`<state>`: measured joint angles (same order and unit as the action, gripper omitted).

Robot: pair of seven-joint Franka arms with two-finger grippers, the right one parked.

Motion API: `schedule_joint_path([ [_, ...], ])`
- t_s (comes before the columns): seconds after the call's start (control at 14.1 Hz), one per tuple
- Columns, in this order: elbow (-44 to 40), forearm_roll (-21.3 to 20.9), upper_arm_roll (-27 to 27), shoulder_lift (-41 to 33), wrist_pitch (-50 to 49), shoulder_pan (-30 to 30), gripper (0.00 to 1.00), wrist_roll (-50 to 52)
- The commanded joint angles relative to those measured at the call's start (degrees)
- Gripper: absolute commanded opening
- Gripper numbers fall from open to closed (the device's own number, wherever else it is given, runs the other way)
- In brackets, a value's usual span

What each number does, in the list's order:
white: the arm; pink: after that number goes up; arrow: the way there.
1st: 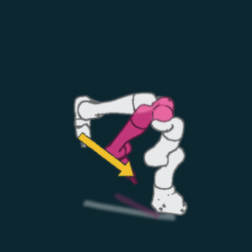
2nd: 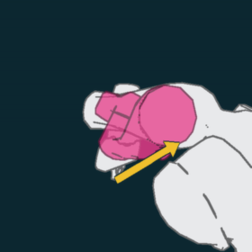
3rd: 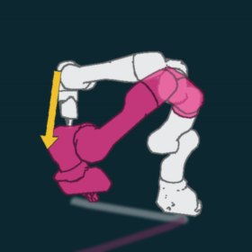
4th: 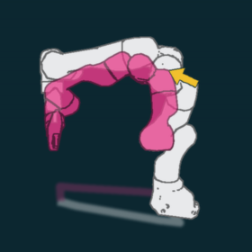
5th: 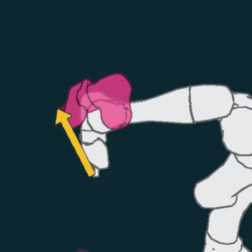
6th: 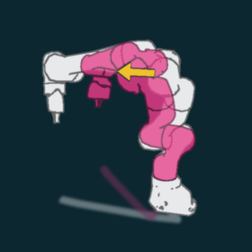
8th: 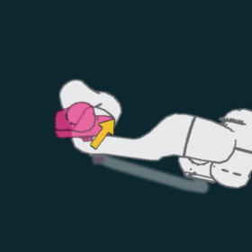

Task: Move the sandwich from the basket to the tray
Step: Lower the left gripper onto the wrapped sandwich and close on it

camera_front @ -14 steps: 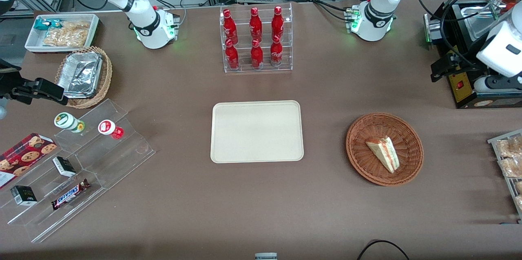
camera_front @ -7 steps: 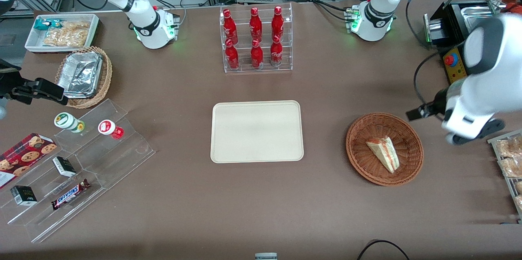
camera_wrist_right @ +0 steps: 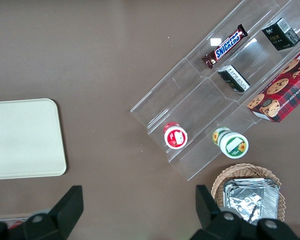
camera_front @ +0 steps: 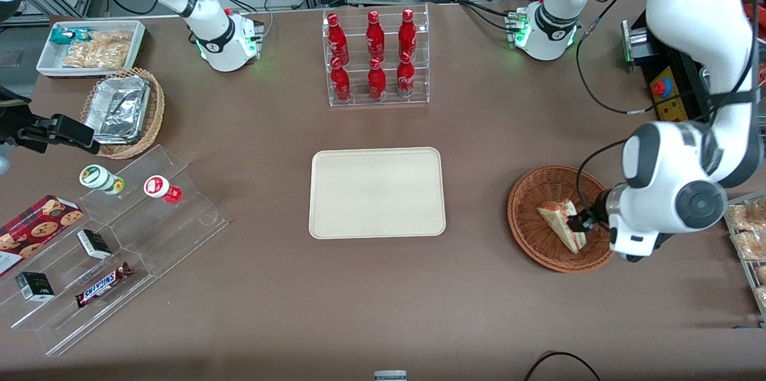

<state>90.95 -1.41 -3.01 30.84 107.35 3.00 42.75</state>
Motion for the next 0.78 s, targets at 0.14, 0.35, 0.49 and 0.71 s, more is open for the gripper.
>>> schedule_joint_path([
  [0.14, 7.7, -1.2, 0.0, 0.5, 10.5, 0.5, 1.00, 3.5],
  [0.35, 10.7, -1.2, 0.0, 1.0, 15.0, 0.5, 0.94, 5.3],
  [0.49, 11.0, -1.3, 0.0, 0.8, 15.2, 0.5, 0.59, 5.5],
  [0.71, 10.0, -1.2, -0.1, -0.8, 14.1, 0.7, 0.22, 7.2],
])
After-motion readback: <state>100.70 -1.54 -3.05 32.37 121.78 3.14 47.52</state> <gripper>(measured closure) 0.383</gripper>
